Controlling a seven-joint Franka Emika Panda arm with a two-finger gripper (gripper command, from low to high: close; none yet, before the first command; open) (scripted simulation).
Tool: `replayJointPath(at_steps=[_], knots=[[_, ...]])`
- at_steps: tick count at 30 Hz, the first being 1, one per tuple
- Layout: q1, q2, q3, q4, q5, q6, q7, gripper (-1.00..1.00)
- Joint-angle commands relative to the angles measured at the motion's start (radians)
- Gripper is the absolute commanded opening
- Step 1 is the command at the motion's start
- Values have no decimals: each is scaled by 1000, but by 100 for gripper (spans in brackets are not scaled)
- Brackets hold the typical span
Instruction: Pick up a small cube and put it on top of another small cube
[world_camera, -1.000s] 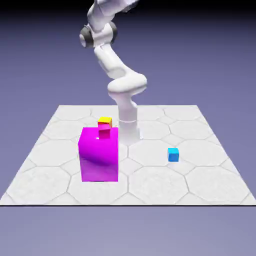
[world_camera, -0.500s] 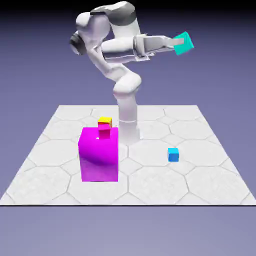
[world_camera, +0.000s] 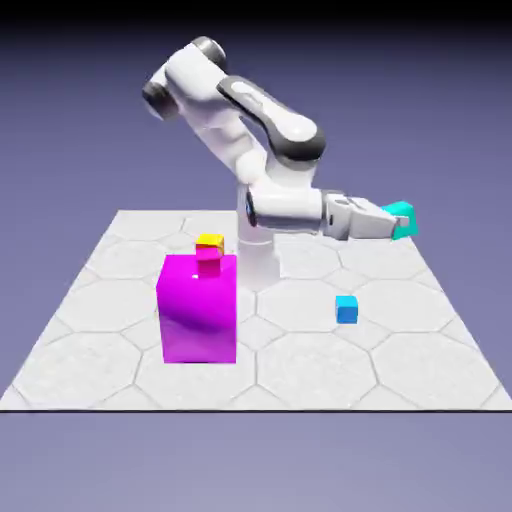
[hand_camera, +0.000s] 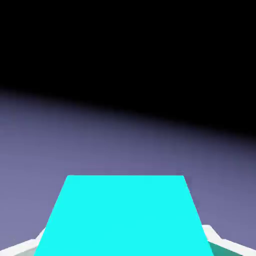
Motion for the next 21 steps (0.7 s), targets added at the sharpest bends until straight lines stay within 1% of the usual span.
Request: replayJointPath(at_steps=[1,21], knots=[[31,9,-36,-7,-15,-13,-15,-100],[659,195,-761,-140,-377,-280,-281,-100]])
